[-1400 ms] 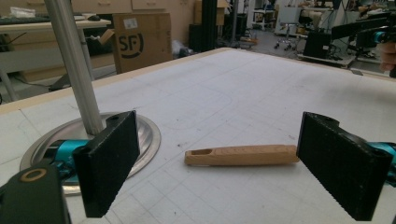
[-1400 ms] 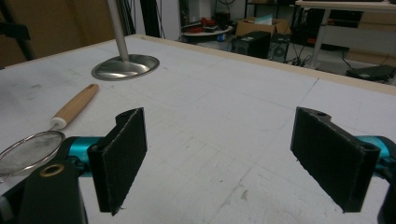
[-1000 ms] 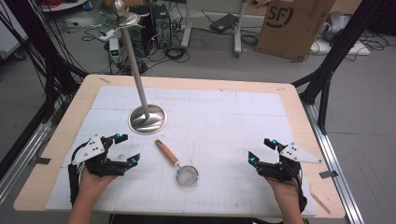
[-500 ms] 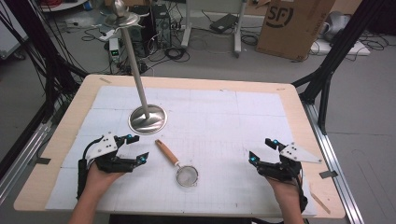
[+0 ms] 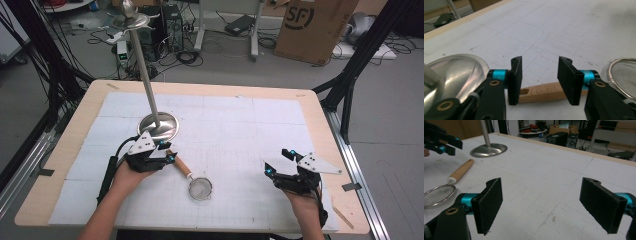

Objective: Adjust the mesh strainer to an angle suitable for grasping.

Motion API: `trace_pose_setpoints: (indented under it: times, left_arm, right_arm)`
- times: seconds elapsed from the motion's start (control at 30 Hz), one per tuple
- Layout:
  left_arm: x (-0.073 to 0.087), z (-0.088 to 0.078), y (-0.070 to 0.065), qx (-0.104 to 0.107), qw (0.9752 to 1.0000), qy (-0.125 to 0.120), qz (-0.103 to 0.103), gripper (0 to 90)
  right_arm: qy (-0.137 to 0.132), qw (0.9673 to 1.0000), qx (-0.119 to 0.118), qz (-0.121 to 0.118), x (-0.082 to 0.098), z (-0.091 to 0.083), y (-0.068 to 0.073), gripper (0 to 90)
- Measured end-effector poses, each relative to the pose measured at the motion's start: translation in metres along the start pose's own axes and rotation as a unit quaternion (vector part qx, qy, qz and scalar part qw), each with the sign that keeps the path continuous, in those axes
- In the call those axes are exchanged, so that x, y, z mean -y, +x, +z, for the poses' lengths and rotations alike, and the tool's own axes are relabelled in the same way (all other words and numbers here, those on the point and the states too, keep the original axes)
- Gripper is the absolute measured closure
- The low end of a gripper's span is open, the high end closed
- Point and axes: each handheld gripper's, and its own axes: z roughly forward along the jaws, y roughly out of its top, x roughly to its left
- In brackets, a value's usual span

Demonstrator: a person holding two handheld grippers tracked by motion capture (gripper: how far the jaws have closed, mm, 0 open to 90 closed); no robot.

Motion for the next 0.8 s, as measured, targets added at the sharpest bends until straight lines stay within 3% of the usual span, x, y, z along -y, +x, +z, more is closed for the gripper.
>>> trace_pose_setpoints:
  times: [0.17,0.37,0.4,0.57,0.8]
  left_arm:
    - [-0.005,0.017,0.002,-0.003,0.9996,0.026,0.010,72.5]
    - [-0.004,0.032,0.002,0.002,0.9987,0.051,-0.010,81.3]
    - [-0.001,0.035,0.004,0.003,0.9978,0.065,-0.016,82.3]
    - [0.004,0.037,0.006,0.006,0.9958,0.089,-0.023,85.9]
    - [0.003,0.034,0.005,0.021,0.9945,0.098,-0.030,89.6]
  right_arm:
    - [0.001,1.0000,-0.001,-0.001,0.000,0.001,0.001,17.4]
    - [0.008,1.0000,-0.002,-0.002,0.002,0.003,0.001,17.5]
    - [0.009,1.0000,-0.002,-0.003,0.002,0.003,0.001,17.5]
    - [0.005,1.0000,0.001,0.000,0.001,0.000,0.000,17.5]
    - [0.009,1.0000,-0.001,0.001,0.002,0.000,0.000,17.7]
